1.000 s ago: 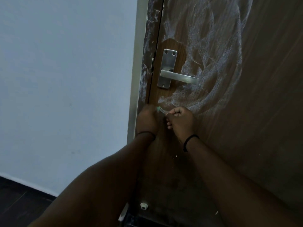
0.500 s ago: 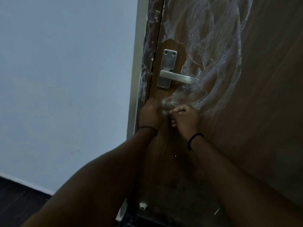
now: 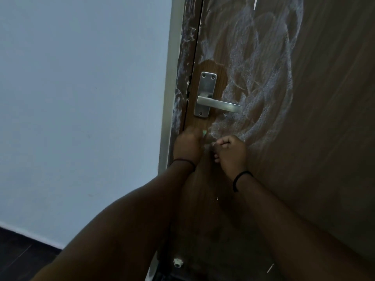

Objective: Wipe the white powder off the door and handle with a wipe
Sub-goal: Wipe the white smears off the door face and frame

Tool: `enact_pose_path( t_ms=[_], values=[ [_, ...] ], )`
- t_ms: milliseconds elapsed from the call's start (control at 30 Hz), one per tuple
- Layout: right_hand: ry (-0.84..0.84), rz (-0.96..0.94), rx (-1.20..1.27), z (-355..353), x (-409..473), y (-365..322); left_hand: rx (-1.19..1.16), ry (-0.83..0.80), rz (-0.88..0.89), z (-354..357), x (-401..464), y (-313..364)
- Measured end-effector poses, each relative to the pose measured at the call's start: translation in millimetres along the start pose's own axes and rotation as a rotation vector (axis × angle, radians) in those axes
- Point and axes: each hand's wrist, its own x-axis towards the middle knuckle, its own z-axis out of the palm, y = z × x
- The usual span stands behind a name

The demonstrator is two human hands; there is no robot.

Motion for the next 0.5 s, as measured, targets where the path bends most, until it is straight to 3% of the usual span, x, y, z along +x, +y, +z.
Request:
enact_pose_path(
  t_ms=[100, 233, 267, 400, 500],
  values=[
    [0.034, -0.023, 0.016, -6.8, 6.9, -4.8, -0.037, 0.145, 0.097, -5.4, 23.3, 14.8],
    [0.034, -0.019, -0.014, -8.3, 1.2, 6.1, 0.186, -0.305, 0.017, 26.5, -30.4, -1.9],
    [0.029, -0.013, -0.022, -8.7, 0.0, 9.3, 0.162, -0.351, -0.029, 29.3, -44.2, -6.2],
    [-0.031, -0.076, -0.086, -11.9, 0.7, 12.9, -0.157, -0.183, -0.236, 26.6, -43.3, -4.7],
    [-0.198, -0.216, -0.251, -8.9, -4.6, 11.5, -0.623, -0.066, -0.581, 18.6, -23.4, 6.5]
  ],
)
